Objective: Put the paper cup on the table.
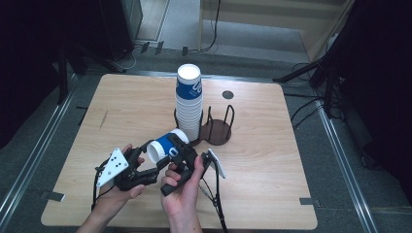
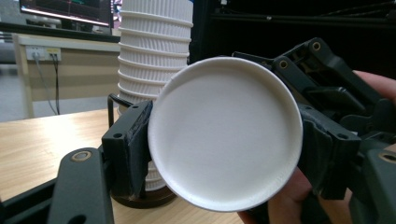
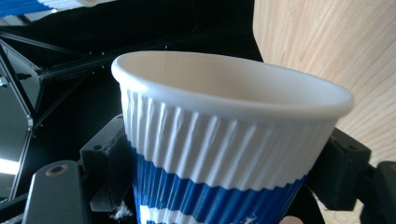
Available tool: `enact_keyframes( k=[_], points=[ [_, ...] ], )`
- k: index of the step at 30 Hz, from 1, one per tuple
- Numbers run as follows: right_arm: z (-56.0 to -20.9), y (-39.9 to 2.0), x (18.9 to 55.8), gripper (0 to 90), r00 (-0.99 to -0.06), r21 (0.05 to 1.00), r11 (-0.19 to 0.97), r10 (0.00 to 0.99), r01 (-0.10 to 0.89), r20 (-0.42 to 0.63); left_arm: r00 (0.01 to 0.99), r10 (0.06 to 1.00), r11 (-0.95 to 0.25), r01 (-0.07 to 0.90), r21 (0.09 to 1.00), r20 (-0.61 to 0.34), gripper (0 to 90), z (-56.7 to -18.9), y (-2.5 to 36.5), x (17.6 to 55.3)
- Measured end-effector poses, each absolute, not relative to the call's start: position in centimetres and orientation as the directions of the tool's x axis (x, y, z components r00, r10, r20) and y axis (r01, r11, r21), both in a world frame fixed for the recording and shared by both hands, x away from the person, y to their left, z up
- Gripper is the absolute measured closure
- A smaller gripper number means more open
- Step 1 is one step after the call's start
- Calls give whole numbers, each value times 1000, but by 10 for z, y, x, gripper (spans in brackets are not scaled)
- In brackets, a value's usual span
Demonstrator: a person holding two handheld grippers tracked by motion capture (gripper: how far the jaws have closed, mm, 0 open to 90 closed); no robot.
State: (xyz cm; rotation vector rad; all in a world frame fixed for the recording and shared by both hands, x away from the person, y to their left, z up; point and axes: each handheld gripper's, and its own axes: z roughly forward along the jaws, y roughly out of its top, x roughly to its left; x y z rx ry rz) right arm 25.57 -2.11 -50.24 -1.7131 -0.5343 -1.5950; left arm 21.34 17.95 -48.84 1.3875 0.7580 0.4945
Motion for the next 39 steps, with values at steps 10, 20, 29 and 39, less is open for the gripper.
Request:
enact_keyframes(
  k=[10, 20, 29, 39],
  points=[
    [-487, -30, 260, 221, 49, -93, -675, -84, 732, 995, 644, 732, 146, 170, 975, -222, 0, -481, 184, 209],
    [-472, -38, 259, 223, -64, 90, -707, 63, 701, 996, 626, 743, 143, 196, 970, -236, 0, -478, 187, 208],
    [-458, -49, 260, 223, -162, 256, -724, 199, 640, 967, 614, 753, 135, 207, 969, -236, 0, -480, 189, 209],
    [-454, -59, 261, 222, -208, 312, -747, 233, 587, 950, 587, 777, 115, 223, 968, -228, 0, -483, 193, 210]
  ],
)
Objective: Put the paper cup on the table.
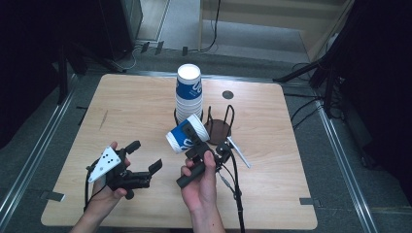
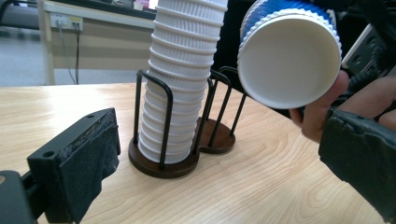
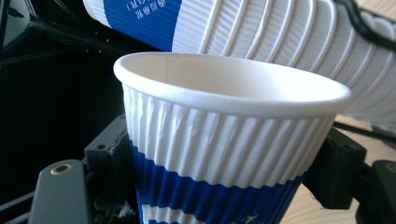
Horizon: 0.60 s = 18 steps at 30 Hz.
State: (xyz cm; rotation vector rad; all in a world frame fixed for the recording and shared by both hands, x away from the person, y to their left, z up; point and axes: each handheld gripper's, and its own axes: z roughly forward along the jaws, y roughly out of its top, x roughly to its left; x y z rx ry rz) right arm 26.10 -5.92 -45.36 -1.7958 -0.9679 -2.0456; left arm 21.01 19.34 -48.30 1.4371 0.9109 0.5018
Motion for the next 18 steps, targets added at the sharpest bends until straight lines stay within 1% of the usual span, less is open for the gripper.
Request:
enact_keyframes(
  k=[6, 10, 18],
  points=[
    [-453, -64, 262, 222, -220, 338, -748, 258, 571, 941, 578, 784, 107, 235, 966, -227, 0, -486, 196, 211],
    [-452, -67, 262, 221, -241, 357, -754, 266, 551, 933, 564, 801, 83, 228, 970, -201, 0, -488, 198, 210],
    [-450, -72, 264, 221, -246, 384, -761, 297, 523, 923, 552, 808, 82, 240, 967, -206, 0, -491, 201, 211]
  ],
)
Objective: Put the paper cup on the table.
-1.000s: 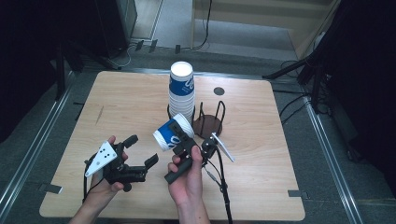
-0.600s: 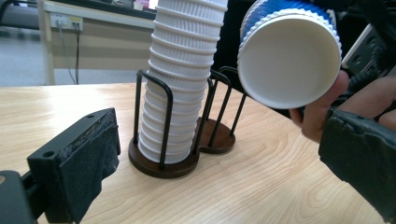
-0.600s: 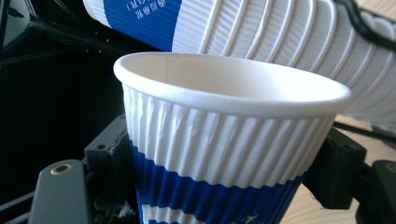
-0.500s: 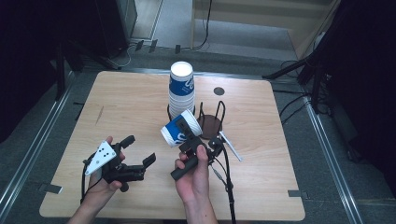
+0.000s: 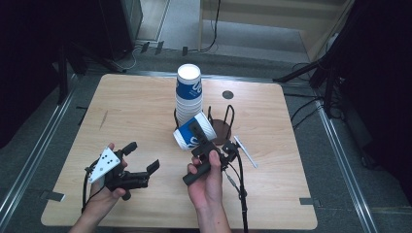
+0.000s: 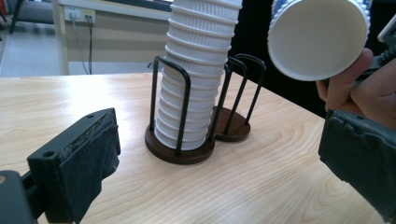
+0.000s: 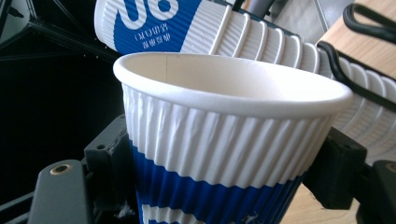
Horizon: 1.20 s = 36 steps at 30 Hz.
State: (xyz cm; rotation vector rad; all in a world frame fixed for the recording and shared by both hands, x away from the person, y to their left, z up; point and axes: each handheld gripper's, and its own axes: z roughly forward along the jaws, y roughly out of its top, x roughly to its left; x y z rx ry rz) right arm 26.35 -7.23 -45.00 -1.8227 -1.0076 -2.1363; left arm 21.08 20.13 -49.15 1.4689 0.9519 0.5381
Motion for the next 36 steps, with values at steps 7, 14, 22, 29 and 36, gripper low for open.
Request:
enact_keyframes(
  k=[7, 14, 22, 29, 36],
  points=[
    [-449, -77, 265, 220, -273, 432, -752, 338, 498, 901, 523, 829, 75, 247, 966, -198, 0, -497, 209, 211],
    [-446, -85, 265, 220, -268, 470, -748, 387, 468, 883, 498, 847, 61, 254, 965, -185, 0, -502, 217, 212],
    [-443, -95, 266, 220, -270, 519, -739, 443, 430, 855, 461, 869, 57, 264, 963, -178, 0, -509, 229, 213],
    [-441, -108, 268, 220, -260, 530, -748, 462, 399, 848, 425, 887, 65, 269, 961, -179, 0, -513, 243, 213],
    [-441, -118, 270, 220, -238, 573, -735, 522, 363, 819, 386, 904, 70, 284, 956, -181, 0, -519, 256, 214]
  ],
)
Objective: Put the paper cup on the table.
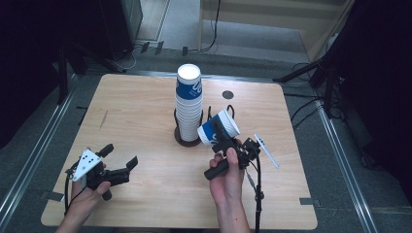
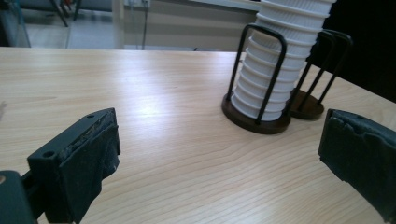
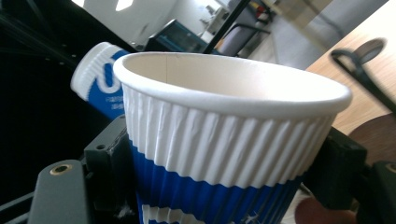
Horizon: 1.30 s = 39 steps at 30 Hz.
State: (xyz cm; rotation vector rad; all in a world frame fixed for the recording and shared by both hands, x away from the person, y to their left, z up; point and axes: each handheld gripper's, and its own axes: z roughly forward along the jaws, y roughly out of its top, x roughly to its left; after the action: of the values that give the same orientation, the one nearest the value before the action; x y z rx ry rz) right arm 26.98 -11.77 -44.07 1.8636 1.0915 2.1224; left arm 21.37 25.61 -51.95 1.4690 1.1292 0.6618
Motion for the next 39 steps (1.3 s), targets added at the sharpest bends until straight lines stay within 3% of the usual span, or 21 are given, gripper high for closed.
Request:
enact_keyframes(
  k=[15, 22, 28, 39],
  points=[
    [-443, -143, 273, 221, -203, 686, -658, 659, 311, 724, 303, 939, 64, 314, 947, -164, 0, -537, 288, 208],
    [-443, -154, 273, 222, -208, 764, -595, 738, 251, 643, 296, 949, 3, 337, 941, -109, 0, -546, 295, 202],
    [-445, -165, 274, 223, -195, 803, -563, 780, 197, 595, 283, 950, 26, 340, 940, -128, 0, -548, 303, 201],
    [-447, -182, 277, 224, -129, 909, -405, 901, 101, 415, 276, 953, 20, 351, 936, -124, 0, -551, 312, 201]
  ],
)
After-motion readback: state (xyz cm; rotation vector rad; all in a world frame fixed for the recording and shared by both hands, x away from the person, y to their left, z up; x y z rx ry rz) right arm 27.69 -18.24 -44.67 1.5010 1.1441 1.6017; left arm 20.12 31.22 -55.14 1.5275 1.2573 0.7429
